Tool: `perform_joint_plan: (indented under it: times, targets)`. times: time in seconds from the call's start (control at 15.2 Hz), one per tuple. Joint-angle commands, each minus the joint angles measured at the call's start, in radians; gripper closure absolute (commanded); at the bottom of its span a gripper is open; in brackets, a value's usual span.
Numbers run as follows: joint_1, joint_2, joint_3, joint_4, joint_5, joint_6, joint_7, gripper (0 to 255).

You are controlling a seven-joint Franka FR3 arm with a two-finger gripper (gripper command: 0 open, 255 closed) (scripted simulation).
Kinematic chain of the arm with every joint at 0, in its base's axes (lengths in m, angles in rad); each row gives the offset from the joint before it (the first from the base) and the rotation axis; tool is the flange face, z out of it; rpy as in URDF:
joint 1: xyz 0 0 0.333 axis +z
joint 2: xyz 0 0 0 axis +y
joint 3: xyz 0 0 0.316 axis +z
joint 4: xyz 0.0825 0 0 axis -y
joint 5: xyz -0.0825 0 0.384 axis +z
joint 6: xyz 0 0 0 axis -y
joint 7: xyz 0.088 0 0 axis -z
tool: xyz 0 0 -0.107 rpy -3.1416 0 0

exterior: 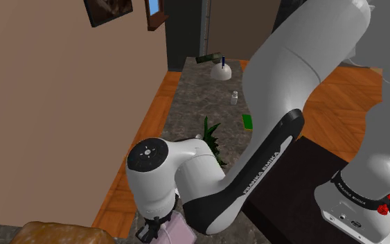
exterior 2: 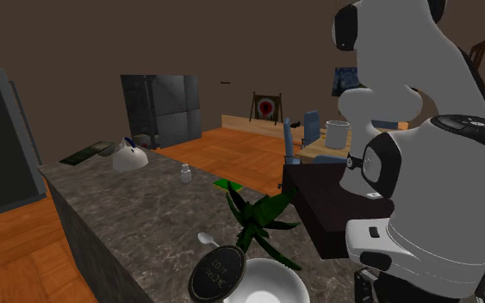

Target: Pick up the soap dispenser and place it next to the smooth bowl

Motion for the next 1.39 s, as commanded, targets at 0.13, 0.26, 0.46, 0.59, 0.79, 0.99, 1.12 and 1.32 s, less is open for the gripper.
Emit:
perform_joint_plan:
  times: [0.13, 0.26, 0.46, 0.59, 0.79, 0.99, 1.12, 1.32]
  targets:
    - [0.008, 0.020, 0.005, -0.040, 0.002, 0.017, 0.005, 255]
    - [0.010, 0.020, 0.004, -0.040, 0.003, 0.017, 0.004, 255]
    - [0.008, 0.030, -0.003, -0.040, -0.001, 0.027, 0.001, 0]
    - [0.010, 0.032, -0.004, -0.044, -0.003, 0.033, 0.004, 0]
    - [0.017, 0.018, -0.003, -0.040, 0.010, 0.018, 0.000, 0]
    - [-0.007, -0.061, 0.029, -0.049, 0.053, -0.049, -0.028, 0]
    - [-0.013, -0.081, 0.037, -0.050, 0.064, -0.068, -0.035, 0]
    - [-0.013, -0.081, 0.037, -0.050, 0.064, -0.068, -0.035, 0]
